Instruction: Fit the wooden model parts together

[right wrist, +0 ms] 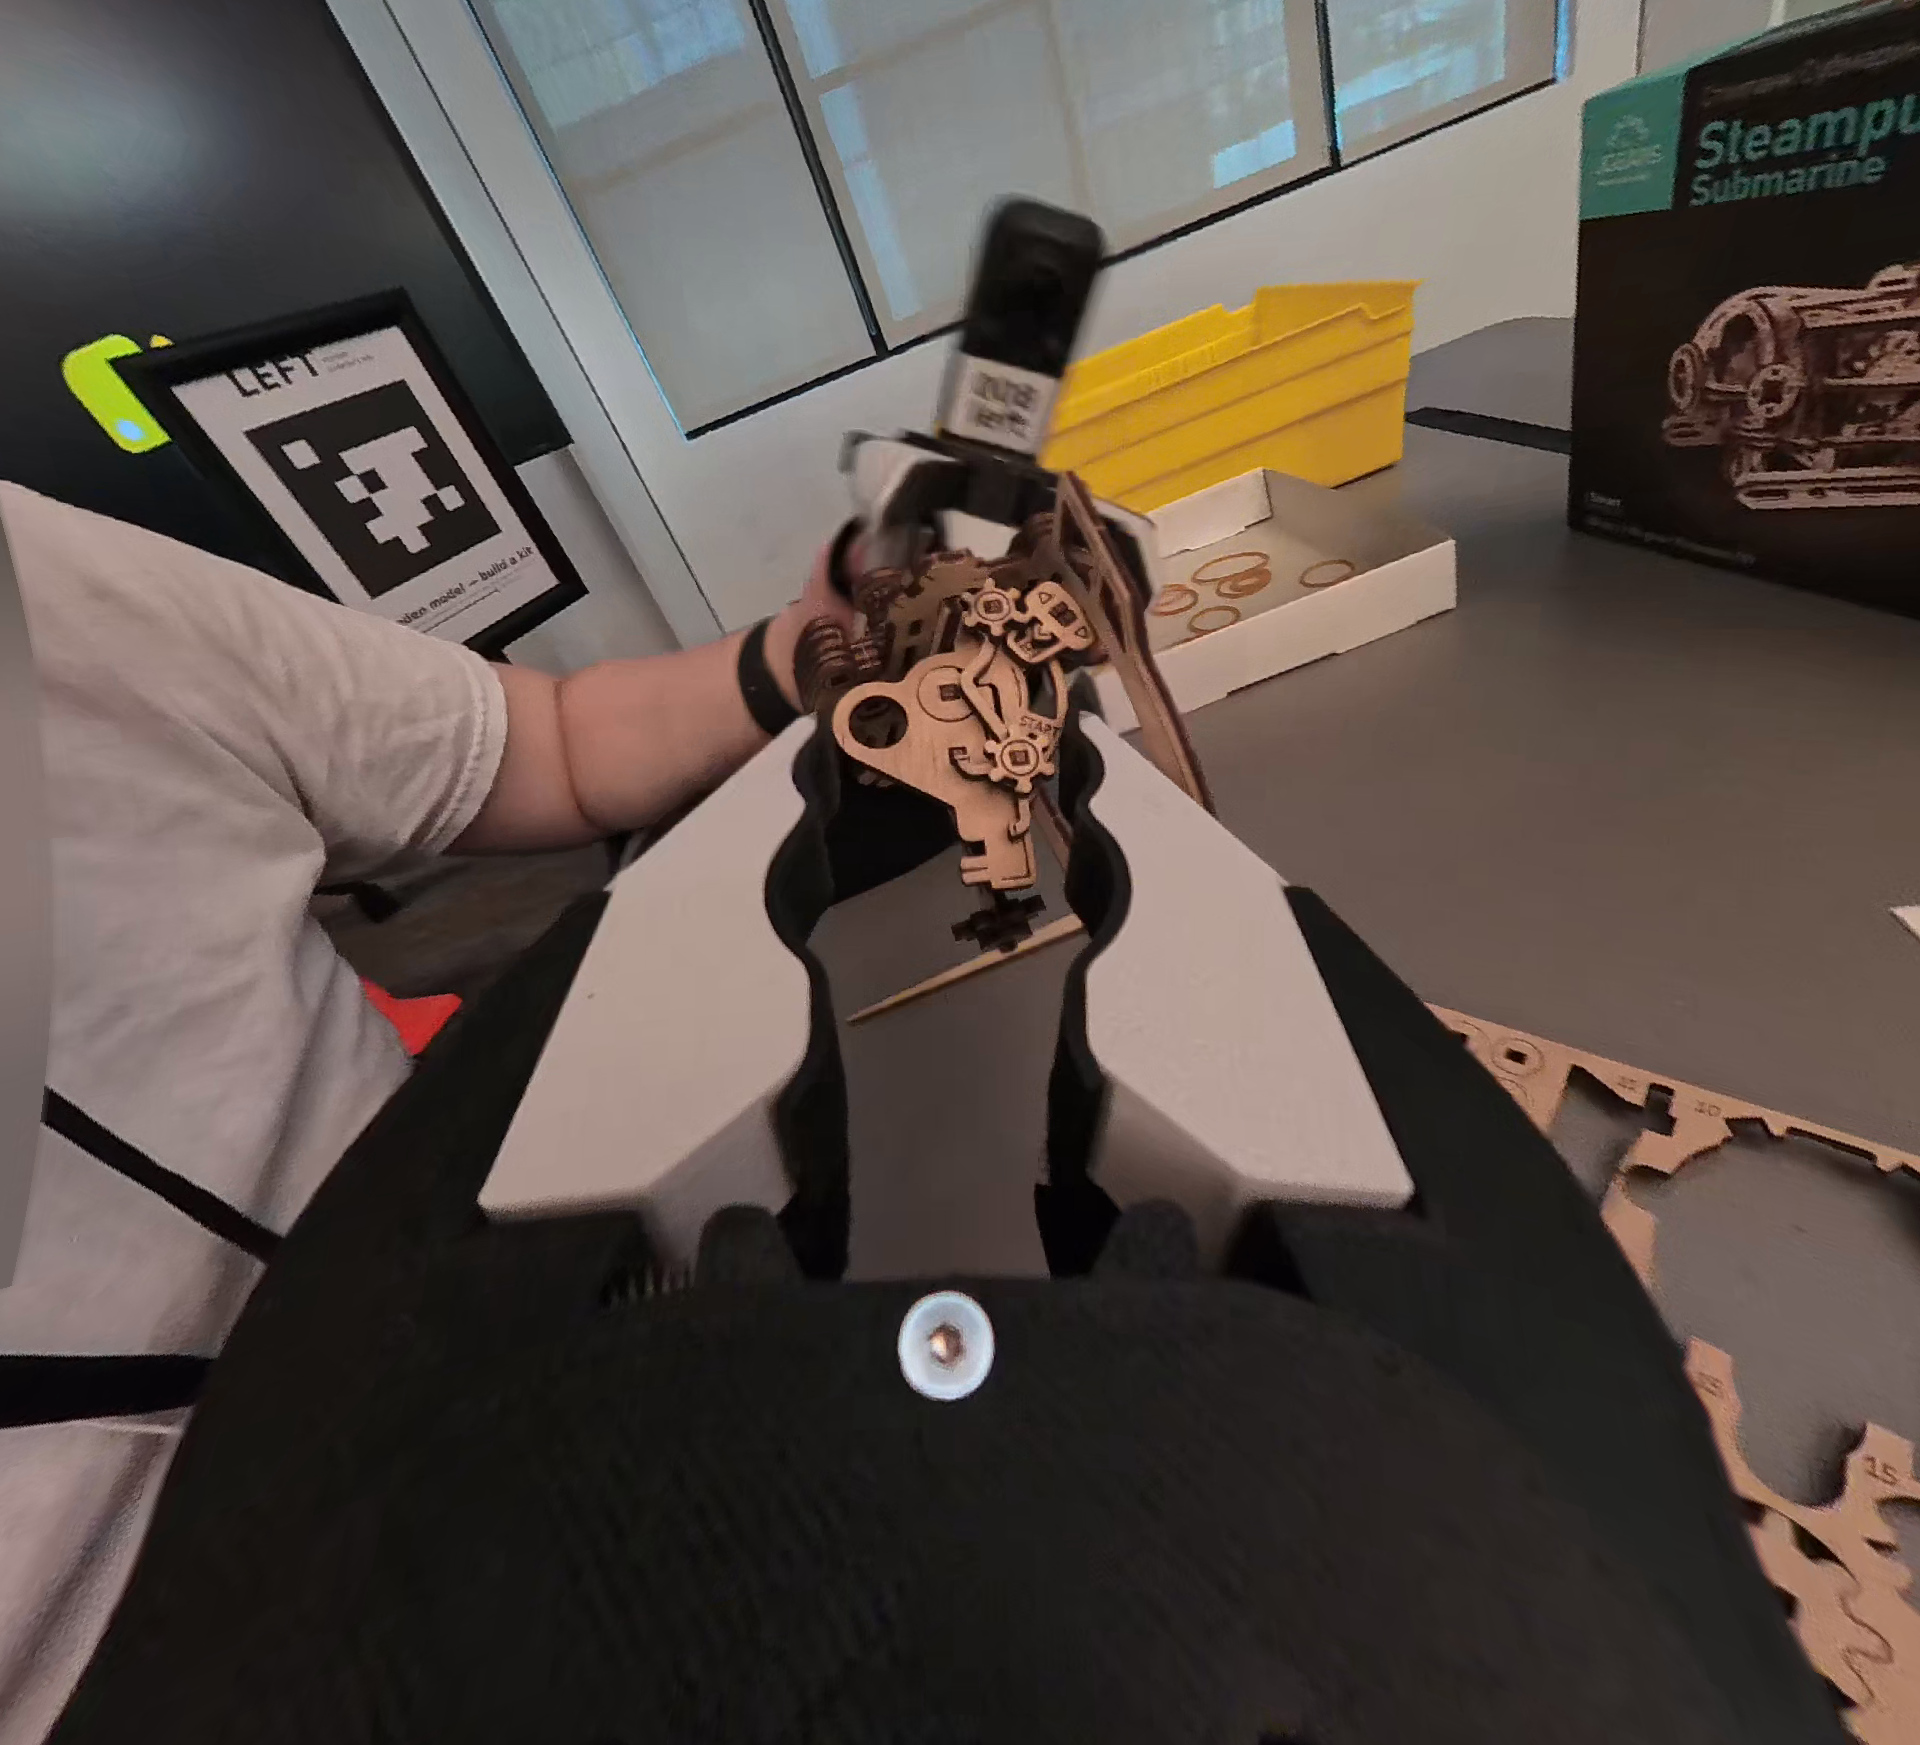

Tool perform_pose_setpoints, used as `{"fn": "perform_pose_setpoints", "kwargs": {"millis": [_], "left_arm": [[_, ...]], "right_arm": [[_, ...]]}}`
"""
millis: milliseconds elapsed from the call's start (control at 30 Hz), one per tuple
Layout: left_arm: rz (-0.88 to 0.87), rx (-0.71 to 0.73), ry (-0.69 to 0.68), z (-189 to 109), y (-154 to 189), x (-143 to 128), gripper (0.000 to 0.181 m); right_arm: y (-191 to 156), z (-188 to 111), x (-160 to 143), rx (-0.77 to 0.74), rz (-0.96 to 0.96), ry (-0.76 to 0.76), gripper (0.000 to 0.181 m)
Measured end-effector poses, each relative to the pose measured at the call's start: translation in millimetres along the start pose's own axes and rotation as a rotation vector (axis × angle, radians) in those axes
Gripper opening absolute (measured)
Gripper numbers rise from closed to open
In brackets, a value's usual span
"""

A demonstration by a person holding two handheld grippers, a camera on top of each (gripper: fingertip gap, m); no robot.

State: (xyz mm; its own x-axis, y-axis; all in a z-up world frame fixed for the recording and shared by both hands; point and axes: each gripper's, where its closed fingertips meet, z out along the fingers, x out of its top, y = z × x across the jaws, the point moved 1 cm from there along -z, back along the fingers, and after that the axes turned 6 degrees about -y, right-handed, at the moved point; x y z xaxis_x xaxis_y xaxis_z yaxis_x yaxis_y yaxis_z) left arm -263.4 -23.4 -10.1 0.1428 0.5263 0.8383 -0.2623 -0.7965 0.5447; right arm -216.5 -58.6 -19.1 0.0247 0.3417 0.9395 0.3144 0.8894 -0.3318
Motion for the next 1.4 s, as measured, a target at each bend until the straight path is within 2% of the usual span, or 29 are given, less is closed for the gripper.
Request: {"fn": "perform_pose_setpoints", "kwargs": {"millis": [67, 133, 200, 300, 433, 600, 667, 833, 967, 1133, 1200, 1400], "left_arm": [[0.201, 0.138, -0.117, 14.7, 6.9, -10.0, 0.067], [0.346, 0.251, -0.142, 22.8, 11.0, -10.4, 0.072], [0.436, 0.305, -0.132, 22.4, 13.6, -6.5, 0.063], [0.519, 0.289, -0.134, 21.3, 23.4, -4.0, 0.059], [0.750, 0.388, -0.293, 23.8, 20.0, -19.8, 0.066], [0.955, 0.368, -0.334, 31.1, 32.4, -34.0, 0.050], [1.021, 0.338, -0.360, 32.6, 38.6, -42.1, 0.047], [1.177, 0.312, -0.394, 35.3, 48.7, -58.1, 0.041], [1.191, 0.290, -0.405, 36.5, 53.4, -67.4, 0.040], [1.084, 0.218, -0.432, 39.2, 55.8, -76.1, 0.050], [1.049, 0.177, -0.445, 40.4, 57.8, -81.4, 0.042], [1.040, 0.181, -0.412, 42.7, 58.8, -80.3, 0.040]], "right_arm": [[1.3, 0.8, -3.9, -0.018, -0.038, -0.028, 0.040], [-0.5, 2.5, -6.6, -0.041, -0.105, -0.051, 0.040], [-4.6, 3.6, -8.0, -0.053, -0.174, -0.072, 0.040], [-3.5, 5.3, -13.8, -0.127, -0.324, -0.126, 0.041], [-9.9, 8.6, -19.3, -0.186, -0.550, -0.175, 0.041], [-26.9, 12.5, -29.2, -0.182, -0.835, -0.207, 0.041], [-32.9, 13.8, -33.8, -0.147, -0.875, -0.210, 0.041], [-42.5, 14.6, -42.9, -0.031, -0.828, -0.216, 0.041], [-49.4, 13.1, -46.8, 0.063, -0.783, -0.202, 0.041], [-58.5, 13.2, -53.8, 0.142, -0.809, -0.203, 0.041], [-60.5, 12.8, -54.8, 0.158, -0.829, -0.196, 0.041], [-58.7, 8.9, -52.6, 0.191, -0.778, -0.182, 0.041]]}}
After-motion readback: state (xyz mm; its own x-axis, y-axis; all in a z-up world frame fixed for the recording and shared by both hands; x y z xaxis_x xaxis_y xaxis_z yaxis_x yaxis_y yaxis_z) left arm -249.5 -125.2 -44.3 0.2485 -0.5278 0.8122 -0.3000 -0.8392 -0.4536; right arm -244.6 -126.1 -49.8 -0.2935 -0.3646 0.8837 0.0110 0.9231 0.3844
